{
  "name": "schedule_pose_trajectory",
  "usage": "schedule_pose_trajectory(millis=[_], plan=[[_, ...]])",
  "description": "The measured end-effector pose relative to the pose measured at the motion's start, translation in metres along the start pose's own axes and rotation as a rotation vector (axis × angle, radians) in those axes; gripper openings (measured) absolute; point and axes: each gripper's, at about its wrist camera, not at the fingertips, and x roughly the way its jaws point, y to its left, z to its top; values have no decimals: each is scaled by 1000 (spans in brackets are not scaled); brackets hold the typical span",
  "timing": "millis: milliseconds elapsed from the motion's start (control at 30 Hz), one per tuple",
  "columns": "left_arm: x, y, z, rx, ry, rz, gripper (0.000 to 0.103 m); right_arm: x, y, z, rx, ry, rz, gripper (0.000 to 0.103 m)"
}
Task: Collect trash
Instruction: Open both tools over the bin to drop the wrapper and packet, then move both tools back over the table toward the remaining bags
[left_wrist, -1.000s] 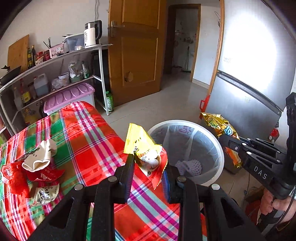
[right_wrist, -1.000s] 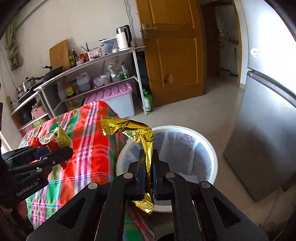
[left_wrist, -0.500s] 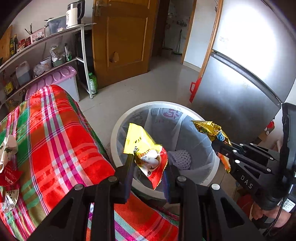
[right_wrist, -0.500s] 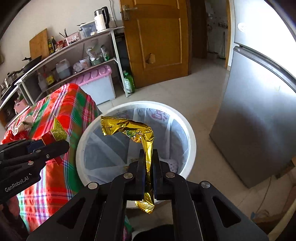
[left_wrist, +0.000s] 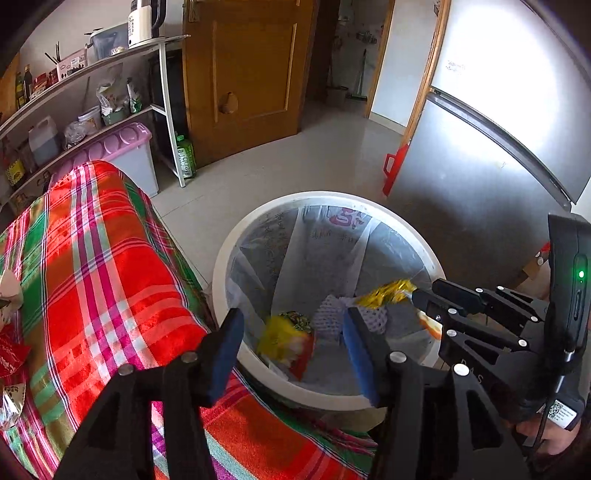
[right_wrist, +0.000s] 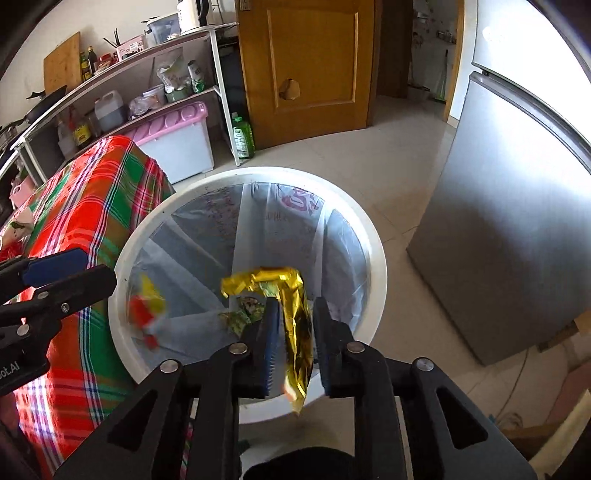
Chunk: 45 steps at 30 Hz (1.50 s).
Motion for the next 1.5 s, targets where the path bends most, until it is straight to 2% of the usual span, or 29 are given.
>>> schedule_pose_trajectory(millis=[33,67,333,433,567,667,900,1000,1400,1500], plan=[[0,0,0,0,-1,1,58,-1,-1,-1,1,-2,1,37],[0,0,0,-2,1,0,58,-2,-2,-1,2,-4,3,40],[-15,9,-3,-19,-24,12,61,-15,0,-1,10,-37,12,41],[-27,15,-5,-36,-44,4,65,-25,4,-1,21,-65,22,41],[-47,24,-10,-38,-88,44,69,-39,13,1,16,-101,57,42],[-62,36,-15,-65,-112,42,73,-49,22,3,16,-129,90,50],[-92,72,-28,-134,-167,96,75,-60,52,7,1,-160,162,51],[-100,90,-35,-166,-176,139,76,-62,64,9,-5,-162,190,51],[-130,154,-69,-290,-200,231,76,-63,123,21,-82,-171,290,52],[-139,171,-76,-308,-213,281,79,-62,143,26,-110,-168,320,52]])
